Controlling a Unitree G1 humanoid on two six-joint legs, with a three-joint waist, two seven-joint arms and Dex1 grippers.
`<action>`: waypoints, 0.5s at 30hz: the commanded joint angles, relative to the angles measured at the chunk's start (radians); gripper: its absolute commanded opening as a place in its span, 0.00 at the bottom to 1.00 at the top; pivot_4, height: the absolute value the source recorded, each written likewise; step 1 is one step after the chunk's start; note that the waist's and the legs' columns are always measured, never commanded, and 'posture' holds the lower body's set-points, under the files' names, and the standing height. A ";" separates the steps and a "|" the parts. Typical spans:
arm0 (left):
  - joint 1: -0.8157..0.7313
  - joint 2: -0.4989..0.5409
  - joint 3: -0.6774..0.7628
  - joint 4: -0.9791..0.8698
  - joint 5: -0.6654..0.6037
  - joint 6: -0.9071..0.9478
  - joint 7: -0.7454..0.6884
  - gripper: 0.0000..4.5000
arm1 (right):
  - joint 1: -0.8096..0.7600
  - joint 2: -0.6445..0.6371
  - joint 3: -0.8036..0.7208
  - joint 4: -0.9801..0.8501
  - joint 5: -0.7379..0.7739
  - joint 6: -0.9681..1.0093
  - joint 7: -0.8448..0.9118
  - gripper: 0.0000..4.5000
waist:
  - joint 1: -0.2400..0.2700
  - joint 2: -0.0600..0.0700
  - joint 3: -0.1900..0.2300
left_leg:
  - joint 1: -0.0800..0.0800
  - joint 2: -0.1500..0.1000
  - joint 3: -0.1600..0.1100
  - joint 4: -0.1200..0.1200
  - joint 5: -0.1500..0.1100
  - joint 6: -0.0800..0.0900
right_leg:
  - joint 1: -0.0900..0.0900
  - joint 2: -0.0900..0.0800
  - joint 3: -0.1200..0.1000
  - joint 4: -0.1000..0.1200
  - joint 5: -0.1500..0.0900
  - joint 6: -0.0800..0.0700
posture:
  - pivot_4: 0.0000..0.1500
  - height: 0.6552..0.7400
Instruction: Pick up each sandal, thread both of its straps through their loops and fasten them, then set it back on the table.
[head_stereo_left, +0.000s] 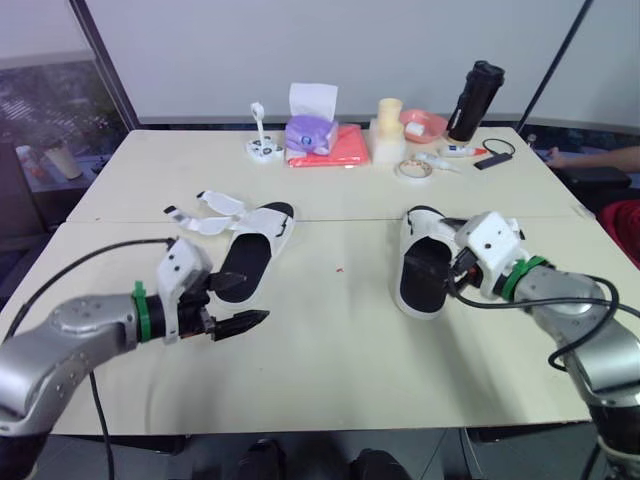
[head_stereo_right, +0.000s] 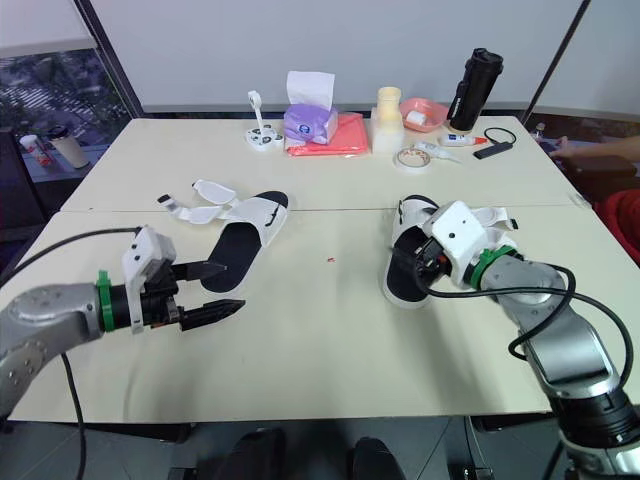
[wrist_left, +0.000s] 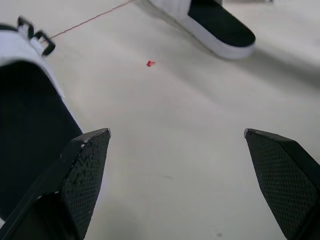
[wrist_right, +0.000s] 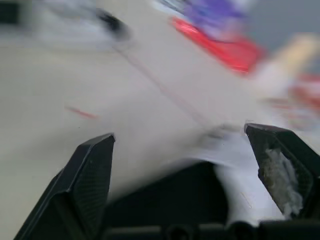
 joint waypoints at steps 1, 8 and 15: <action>-0.080 0.013 -0.038 0.021 0.006 0.005 -0.067 0.99 | -0.030 -0.010 0.054 0.089 -0.156 -0.132 -0.053 1.00 | -0.002 0.000 0.000 | 0.000 0.000 0.000 0.000 0.000 0.000 | 0.000 0.000 0.000 0.000 0.000 0.000 | 1.00 1.00; -0.160 -0.054 -0.101 0.061 0.067 -0.015 -0.058 0.99 | -0.171 0.073 0.188 0.399 -0.394 -0.282 -0.186 1.00 | -0.021 0.000 0.000 | -0.015 0.001 0.001 0.003 0.001 -0.001 | -0.017 0.002 0.001 0.009 0.000 0.000 | 1.00 1.00; -0.145 -0.117 -0.067 0.030 0.049 0.009 -0.023 1.00 | -0.400 0.178 0.285 0.821 -0.577 -0.427 -0.400 0.95 | -0.030 0.000 0.001 | -0.015 0.001 0.000 0.005 0.003 -0.003 | -0.019 0.002 0.001 0.015 0.000 0.000 | 1.00 1.00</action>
